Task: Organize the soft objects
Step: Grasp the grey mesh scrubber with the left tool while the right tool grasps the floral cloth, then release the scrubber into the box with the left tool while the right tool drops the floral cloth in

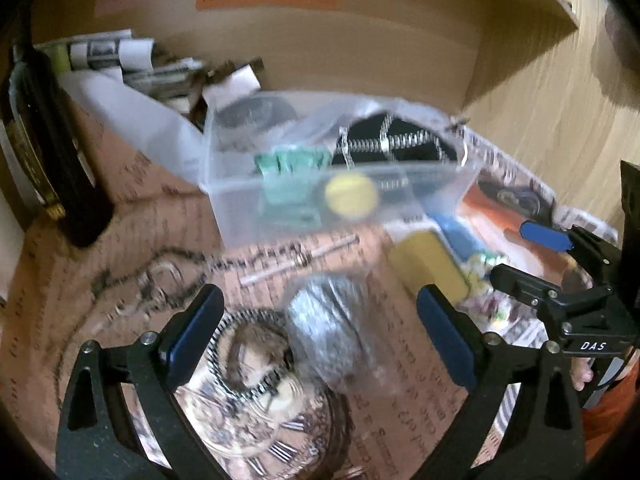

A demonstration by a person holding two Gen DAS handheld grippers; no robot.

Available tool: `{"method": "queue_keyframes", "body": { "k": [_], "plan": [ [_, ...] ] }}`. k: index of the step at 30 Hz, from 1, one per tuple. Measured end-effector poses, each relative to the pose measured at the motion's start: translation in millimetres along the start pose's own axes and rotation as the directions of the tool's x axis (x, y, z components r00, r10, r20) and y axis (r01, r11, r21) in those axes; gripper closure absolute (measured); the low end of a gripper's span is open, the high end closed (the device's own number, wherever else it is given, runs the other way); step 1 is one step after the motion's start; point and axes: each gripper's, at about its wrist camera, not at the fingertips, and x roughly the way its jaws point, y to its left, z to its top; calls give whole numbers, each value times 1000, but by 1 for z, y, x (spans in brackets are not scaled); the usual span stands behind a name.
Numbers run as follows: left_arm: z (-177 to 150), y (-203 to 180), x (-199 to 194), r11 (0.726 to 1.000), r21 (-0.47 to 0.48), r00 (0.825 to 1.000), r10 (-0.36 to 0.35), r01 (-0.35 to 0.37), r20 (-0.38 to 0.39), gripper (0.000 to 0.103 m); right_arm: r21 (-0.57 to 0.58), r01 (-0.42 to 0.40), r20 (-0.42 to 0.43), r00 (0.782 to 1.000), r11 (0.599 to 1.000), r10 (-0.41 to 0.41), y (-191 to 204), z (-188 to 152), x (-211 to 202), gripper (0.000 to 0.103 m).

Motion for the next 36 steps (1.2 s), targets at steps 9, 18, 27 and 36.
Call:
{"method": "queue_keyframes", "body": {
  "k": [9, 18, 27, 36],
  "plan": [
    [-15, -2, 18, 998, -17, 996, -58, 57, -72, 45, -27, -17, -97, 995, 999, 14, 7, -27, 13, 30],
    [-9, 2, 22, 996, -32, 995, -82, 80, -62, 71, -6, 7, -90, 996, 1000, -8, 2, -27, 12, 77],
    [3, 2, 1, 997, -19, 997, -74, 74, 28, 73, 17, 37, 13, 999, 999, -38, -5, -9, -10, 79],
    [33, 6, -33, 997, -25, 985, -68, 72, 159, 73, 7, 31, 148, 989, 1000, -31, -5, 27, -30, 78]
  ]
}}
